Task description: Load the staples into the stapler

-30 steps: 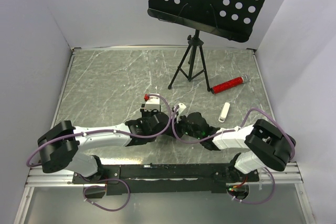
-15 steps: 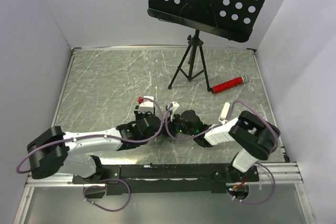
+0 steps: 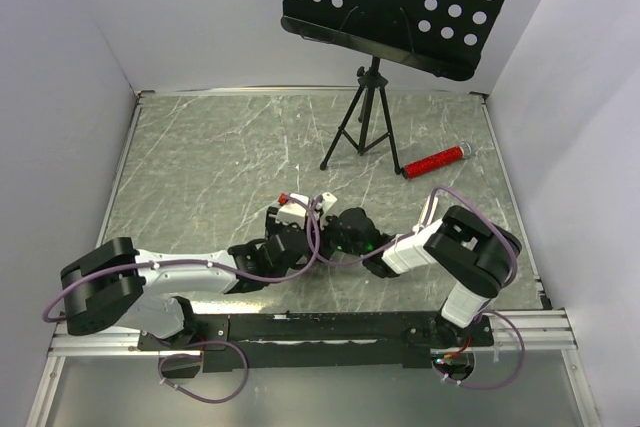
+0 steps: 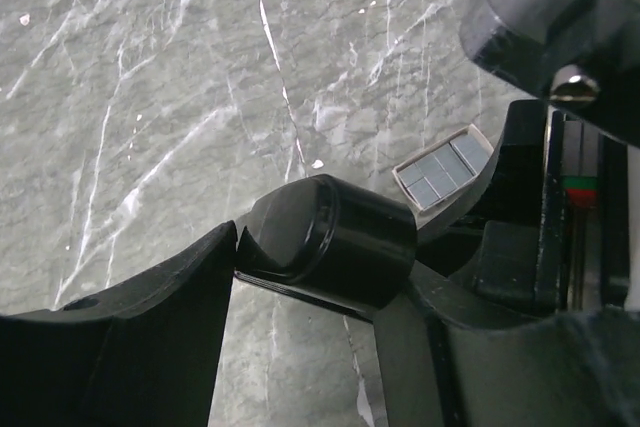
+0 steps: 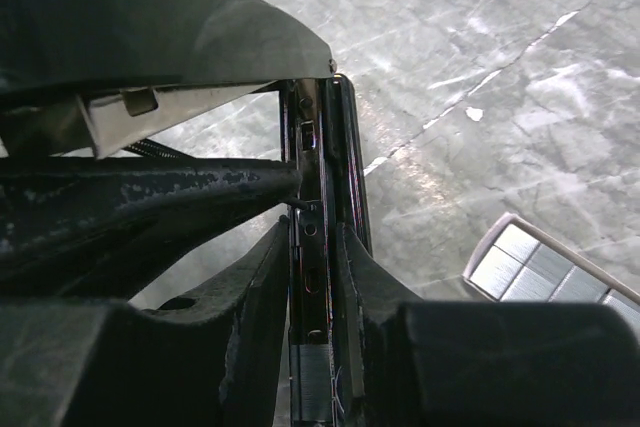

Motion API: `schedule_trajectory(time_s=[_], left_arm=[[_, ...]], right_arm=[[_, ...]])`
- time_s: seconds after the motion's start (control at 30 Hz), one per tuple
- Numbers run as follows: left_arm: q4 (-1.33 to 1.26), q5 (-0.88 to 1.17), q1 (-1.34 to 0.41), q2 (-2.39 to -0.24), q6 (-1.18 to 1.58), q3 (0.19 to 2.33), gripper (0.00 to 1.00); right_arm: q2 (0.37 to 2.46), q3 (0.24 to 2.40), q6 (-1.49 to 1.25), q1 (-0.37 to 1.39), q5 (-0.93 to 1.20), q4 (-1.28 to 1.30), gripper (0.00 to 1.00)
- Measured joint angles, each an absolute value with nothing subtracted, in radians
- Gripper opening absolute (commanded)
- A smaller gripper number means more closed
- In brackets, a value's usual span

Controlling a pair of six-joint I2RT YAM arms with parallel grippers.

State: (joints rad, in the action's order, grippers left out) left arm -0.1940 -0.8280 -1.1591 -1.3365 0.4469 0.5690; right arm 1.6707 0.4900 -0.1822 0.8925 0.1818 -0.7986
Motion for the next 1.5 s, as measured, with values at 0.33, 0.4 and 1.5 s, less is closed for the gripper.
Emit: schedule_trajectory(time_s=[0.33, 0.4, 1.5], left_arm=[[-0.228, -0.819, -1.174, -1.416, 0.476, 0.569, 0.78], [-0.228, -0.817, -1.177, -1.424, 0.475, 0.569, 0.81], [0.003, -0.644, -1.017, -1.018, 0.698, 0.555, 0.99]], right_arm=[[1.632, 0.448, -0.193, 0.872, 0.096, -0.79, 0.48], [1.625, 0.438, -0.19, 0.872, 0.087, -0.79, 0.49], [1.283, 0.507, -0.246, 0.888, 0.082, -0.258, 0.76]])
